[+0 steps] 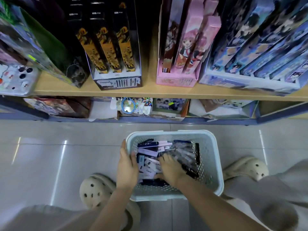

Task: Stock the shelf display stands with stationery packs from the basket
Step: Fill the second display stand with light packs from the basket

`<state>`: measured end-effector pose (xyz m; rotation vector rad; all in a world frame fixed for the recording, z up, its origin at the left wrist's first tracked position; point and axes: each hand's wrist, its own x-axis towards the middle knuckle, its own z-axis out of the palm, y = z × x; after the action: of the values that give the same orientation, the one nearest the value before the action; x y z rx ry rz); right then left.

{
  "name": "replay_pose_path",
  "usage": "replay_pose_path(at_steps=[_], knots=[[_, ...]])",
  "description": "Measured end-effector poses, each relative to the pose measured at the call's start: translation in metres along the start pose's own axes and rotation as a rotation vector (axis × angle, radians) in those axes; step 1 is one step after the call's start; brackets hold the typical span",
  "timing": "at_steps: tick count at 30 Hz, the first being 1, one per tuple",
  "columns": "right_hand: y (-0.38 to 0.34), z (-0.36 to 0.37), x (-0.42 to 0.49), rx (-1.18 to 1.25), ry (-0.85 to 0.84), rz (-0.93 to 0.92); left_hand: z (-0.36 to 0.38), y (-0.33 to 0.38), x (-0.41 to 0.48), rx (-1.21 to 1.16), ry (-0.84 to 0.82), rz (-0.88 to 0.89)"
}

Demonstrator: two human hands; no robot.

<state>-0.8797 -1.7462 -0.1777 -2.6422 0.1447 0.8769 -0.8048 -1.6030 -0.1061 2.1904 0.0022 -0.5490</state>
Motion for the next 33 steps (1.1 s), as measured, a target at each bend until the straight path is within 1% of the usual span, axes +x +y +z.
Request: replay_pose_path(at_steps=[2,5,7,9,10,12,13,14,15,18,20,21,22,23,25,26,27,29,31,33], knots=[[-0.002,-0.004,0.003,0.021,-0.055,0.001,0.001,0.0,-0.001,-0.017,0.011,-0.029],[0.0,-0.012,0.0,0.054,-0.126,-0.043,0.002,-0.002,-0.003,-0.036,0.028,-0.036],[0.002,-0.016,-0.003,0.026,-0.129,-0.061,0.003,-0.002,-0.004,-0.042,0.054,-0.032],[0.004,-0.019,-0.006,0.031,-0.119,-0.061,0.001,0.0,-0.006,-0.025,0.116,-0.027],[0.005,-0.02,-0.008,0.081,-0.108,-0.043,0.001,0.001,-0.008,0.002,0.16,-0.008],[0.007,-0.026,-0.013,0.25,-0.07,0.019,0.0,0.002,-0.012,0.115,0.248,0.126],[0.007,-0.032,-0.018,0.332,-0.048,0.039,0.0,0.004,-0.015,0.156,0.255,0.195],[0.004,-0.037,-0.023,0.402,-0.018,0.055,0.002,0.007,-0.019,0.145,0.227,0.217],[0.001,-0.042,-0.03,0.463,0.022,0.055,0.004,0.014,-0.023,0.082,0.177,0.189],[-0.017,-0.057,-0.049,0.599,0.187,-0.009,0.015,0.034,-0.031,-0.259,0.037,-0.028],[-0.031,-0.063,-0.058,0.683,0.248,-0.05,0.021,0.043,-0.033,-0.463,-0.097,-0.163],[-0.039,-0.066,-0.061,0.714,0.271,-0.083,0.023,0.046,-0.034,-0.518,-0.146,-0.21],[-0.047,-0.068,-0.064,0.737,0.29,-0.124,0.022,0.048,-0.034,-0.545,-0.15,-0.234],[-0.052,-0.07,-0.064,0.76,0.294,-0.167,0.019,0.049,-0.034,-0.566,-0.118,-0.241],[-0.055,-0.068,-0.06,0.792,0.293,-0.223,0.009,0.049,-0.028,-0.598,-0.014,-0.248],[-0.053,-0.064,-0.054,0.807,0.324,-0.206,0.003,0.049,-0.024,-0.61,0.037,-0.247],[-0.05,-0.06,-0.046,0.842,0.369,-0.146,-0.004,0.047,-0.019,-0.606,0.086,-0.242],[-0.045,-0.055,-0.031,0.964,0.46,0.076,-0.016,0.043,-0.009,-0.586,0.171,-0.242],[-0.042,-0.056,-0.013,1.112,0.446,0.306,-0.025,0.041,-0.004,-0.598,0.214,-0.25],[-0.044,-0.059,0.003,1.202,0.368,0.45,-0.031,0.039,-0.002,-0.597,0.24,-0.271]])
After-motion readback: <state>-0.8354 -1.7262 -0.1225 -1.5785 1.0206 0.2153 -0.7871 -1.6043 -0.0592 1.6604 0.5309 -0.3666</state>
